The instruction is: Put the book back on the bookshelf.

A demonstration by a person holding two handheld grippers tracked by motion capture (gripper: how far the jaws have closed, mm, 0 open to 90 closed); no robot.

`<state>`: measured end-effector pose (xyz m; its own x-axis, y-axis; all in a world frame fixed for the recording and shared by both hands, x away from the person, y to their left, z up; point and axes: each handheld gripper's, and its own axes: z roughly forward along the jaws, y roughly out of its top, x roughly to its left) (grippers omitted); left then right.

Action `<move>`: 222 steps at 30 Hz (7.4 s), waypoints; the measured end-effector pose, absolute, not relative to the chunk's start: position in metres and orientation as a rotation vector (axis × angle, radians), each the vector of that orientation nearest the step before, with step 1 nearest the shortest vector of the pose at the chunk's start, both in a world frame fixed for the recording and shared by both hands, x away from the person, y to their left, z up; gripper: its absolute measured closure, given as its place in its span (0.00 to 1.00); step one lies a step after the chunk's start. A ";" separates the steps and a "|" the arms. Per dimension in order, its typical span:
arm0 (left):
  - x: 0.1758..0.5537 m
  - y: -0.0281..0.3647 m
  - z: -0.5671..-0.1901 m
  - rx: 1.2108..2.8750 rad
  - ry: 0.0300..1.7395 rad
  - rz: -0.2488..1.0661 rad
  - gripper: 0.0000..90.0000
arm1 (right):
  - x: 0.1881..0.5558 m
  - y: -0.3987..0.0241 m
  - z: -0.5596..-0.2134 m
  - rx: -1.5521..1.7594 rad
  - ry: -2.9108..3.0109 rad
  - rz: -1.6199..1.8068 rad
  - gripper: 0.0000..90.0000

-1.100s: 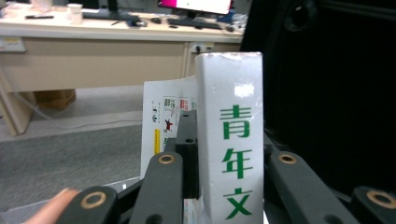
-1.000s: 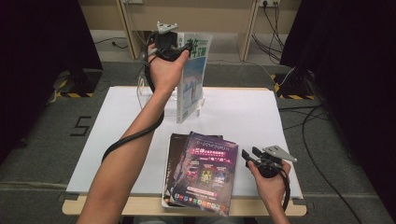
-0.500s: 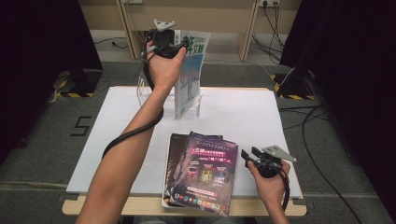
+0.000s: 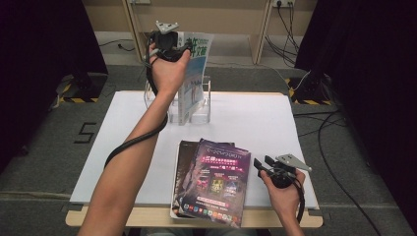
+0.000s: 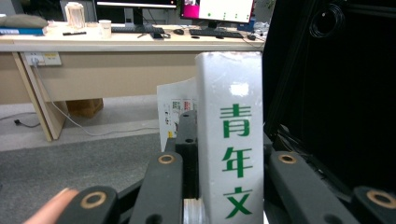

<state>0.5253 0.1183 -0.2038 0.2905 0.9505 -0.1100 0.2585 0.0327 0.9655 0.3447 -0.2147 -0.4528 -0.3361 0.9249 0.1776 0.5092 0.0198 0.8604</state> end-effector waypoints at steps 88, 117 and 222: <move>0.489 0.108 -0.327 1.549 1.161 0.692 0.49 | 0.342 -0.216 -0.463 1.505 1.895 1.257 0.56; 0.504 0.103 -0.341 1.578 1.200 0.679 0.82 | 0.343 -0.219 -0.465 1.531 1.919 1.228 0.56; 0.574 0.090 -0.312 1.464 1.238 0.914 0.82 | 0.348 -0.225 -0.470 1.545 1.927 1.229 0.55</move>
